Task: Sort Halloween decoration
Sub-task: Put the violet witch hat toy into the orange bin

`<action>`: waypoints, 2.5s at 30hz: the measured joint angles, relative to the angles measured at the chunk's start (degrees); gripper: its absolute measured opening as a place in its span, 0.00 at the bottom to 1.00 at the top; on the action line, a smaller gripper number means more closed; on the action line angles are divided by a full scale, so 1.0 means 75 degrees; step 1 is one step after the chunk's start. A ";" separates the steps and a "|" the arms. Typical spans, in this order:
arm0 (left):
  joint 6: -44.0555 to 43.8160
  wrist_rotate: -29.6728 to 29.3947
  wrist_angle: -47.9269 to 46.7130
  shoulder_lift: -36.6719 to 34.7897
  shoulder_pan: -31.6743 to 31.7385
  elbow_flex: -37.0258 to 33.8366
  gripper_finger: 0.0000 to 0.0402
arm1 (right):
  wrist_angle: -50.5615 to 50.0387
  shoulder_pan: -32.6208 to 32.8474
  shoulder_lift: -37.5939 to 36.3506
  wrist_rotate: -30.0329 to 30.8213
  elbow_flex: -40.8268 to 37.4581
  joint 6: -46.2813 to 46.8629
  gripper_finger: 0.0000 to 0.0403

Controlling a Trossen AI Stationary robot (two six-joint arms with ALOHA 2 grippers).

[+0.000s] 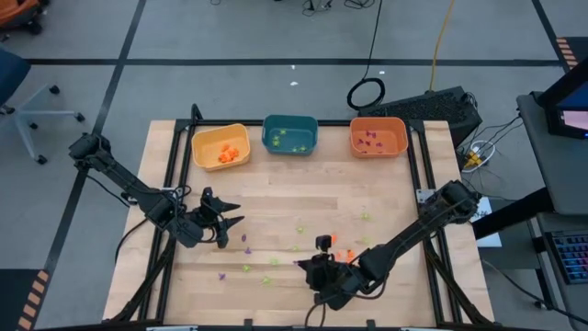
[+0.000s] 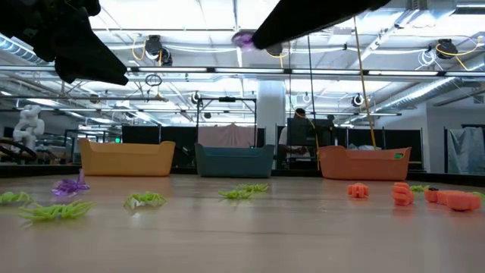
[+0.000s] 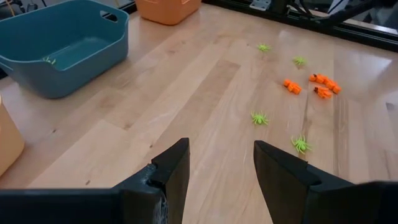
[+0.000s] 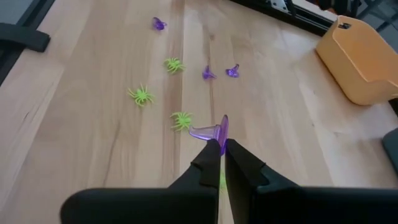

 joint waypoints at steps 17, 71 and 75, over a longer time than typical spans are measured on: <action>0.0010 0.0000 0.0144 0.0083 0.0001 0.0000 0.44 | 0.0233 0.0370 -0.0603 0.0061 -0.0716 0.0135 0.00; 0.0043 -0.0169 0.0277 0.0128 0.0001 0.0000 0.44 | 0.4706 0.0481 -0.5604 -0.0139 -0.6601 -0.1485 0.00; 0.0041 -0.0169 0.0283 0.0128 0.0001 0.0000 0.44 | 0.4707 0.0481 -0.5602 -0.0136 -0.6601 -0.2377 0.00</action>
